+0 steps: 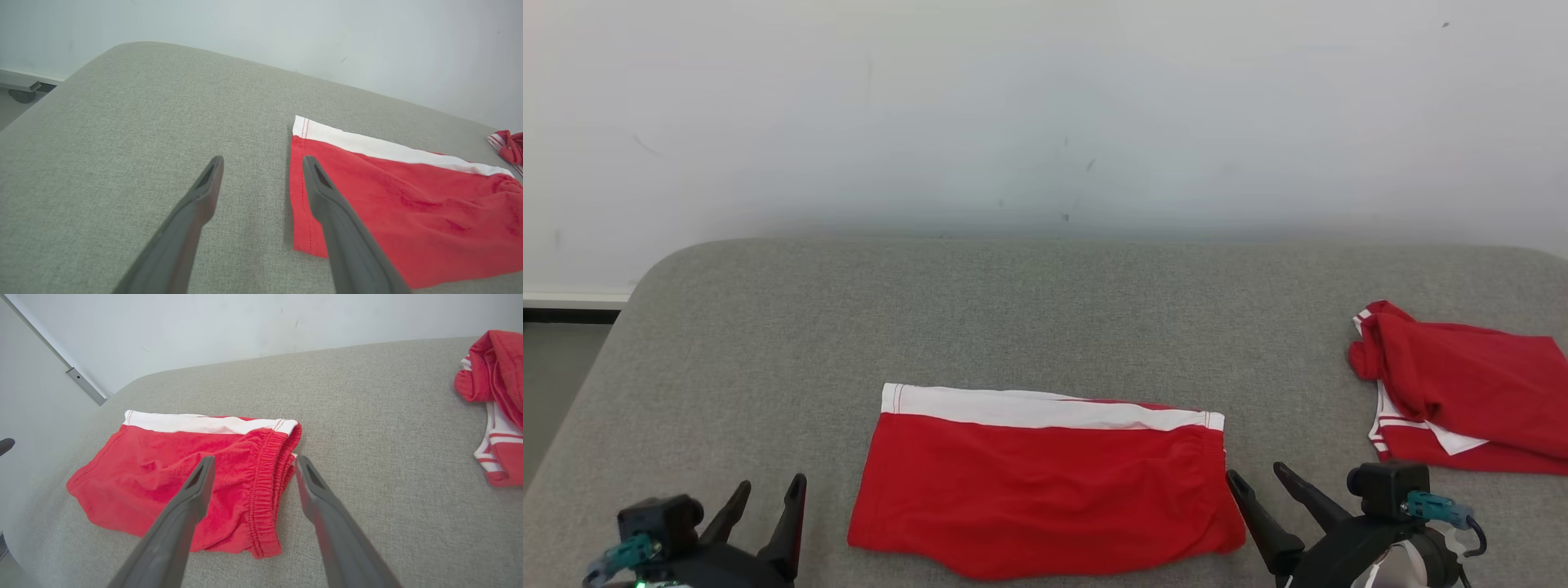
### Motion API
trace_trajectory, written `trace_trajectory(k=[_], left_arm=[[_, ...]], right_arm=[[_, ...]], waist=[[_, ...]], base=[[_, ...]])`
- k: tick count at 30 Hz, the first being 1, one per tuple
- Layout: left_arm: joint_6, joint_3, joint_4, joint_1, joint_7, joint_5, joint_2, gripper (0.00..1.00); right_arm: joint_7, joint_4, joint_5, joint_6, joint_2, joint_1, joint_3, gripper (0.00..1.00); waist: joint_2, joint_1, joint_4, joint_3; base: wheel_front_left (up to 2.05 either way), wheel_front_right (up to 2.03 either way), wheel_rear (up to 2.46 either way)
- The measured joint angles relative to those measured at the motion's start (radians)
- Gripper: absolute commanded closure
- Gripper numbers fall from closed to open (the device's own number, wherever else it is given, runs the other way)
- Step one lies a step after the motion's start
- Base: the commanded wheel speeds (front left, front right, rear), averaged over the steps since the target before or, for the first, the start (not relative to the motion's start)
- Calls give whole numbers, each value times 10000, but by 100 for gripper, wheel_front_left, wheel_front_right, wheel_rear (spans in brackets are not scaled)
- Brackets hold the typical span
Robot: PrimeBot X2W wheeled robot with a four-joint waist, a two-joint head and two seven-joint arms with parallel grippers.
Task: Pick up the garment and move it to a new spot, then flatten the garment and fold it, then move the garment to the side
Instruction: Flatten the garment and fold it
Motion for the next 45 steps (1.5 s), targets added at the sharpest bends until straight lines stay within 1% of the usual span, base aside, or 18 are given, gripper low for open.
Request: trace_trajectory(k=[1, 6, 9, 12, 14, 15, 20, 24, 28, 30, 37, 45], left_arm=[[65, 173, -192, 160, -2, 96, 6, 0], [67, 1097, -857, 986, -2, 608, -27, 0], [65, 1923, -899, 1363, -2, 1007, -234, 0], [65, 2485, -1068, 1613, -2, 1528, -445, 0], [65, 2788, -1195, 1782, -2, 1921, -545, 0], [65, 2788, -1195, 1782, -2, 1921, -545, 0], [67, 3505, -1666, 2036, -13, 2625, -848, 0], [67, 3852, -1998, 2283, -13, 3149, -1112, 0], [67, 4142, -2278, 2475, -13, 3601, -1335, 0], [65, 4203, -2406, 2484, -13, 3766, -1434, 0], [67, 4508, -2796, 2671, -13, 4349, -1793, 0], [67, 4615, -3037, 2673, -13, 4612, -2115, 0]], right_arm=[[-4, 10, -56, -77, 12, -9, -6, 0], [-140, 100, -92, -343, 77, -54, -77, 0], [-163, 176, -125, -472, 92, -56, -84, 0], [-79, 355, -176, -552, 98, -144, -56, 0], [-58, 408, -240, -610, 130, -233, -50, 0], [-58, 408, -240, -610, 130, -233, -50, 0], [407, 759, -303, -784, 211, -620, 84, 0], [1151, 1241, -288, -838, 368, -1006, 334, 0], [1691, 1670, -146, -876, 560, -1541, 322, 0], [2021, 1937, -111, -955, 583, -1817, 345, 0], [3413, 2968, 19, -1037, 667, -2479, 510, 0], [4349, 3381, 360, -1037, 913, -2832, 550, 0]], waist=[[0, 1, 11, 3], [0, 1, 70, 17], [0, 1, 114, 22], [0, 1, 179, 29], [0, 1, 206, 35], [0, 1, 206, 35], [0, 1, 264, 61], [0, 1, 298, 91], [0, 1, 322, 129], [0, 2, 345, 153], [0, 1, 442, 283], [0, 1, 602, 516]], base=[[0, 0, 0], [0, 0, 0], [0, 0, 0], [0, 0, 0], [0, 0, 0], [0, 0, 0], [0, 0, 0], [0, 0, 0], [0, 0, 0], [0, 0, 0], [0, 0, 0], [0, 0, 0]])
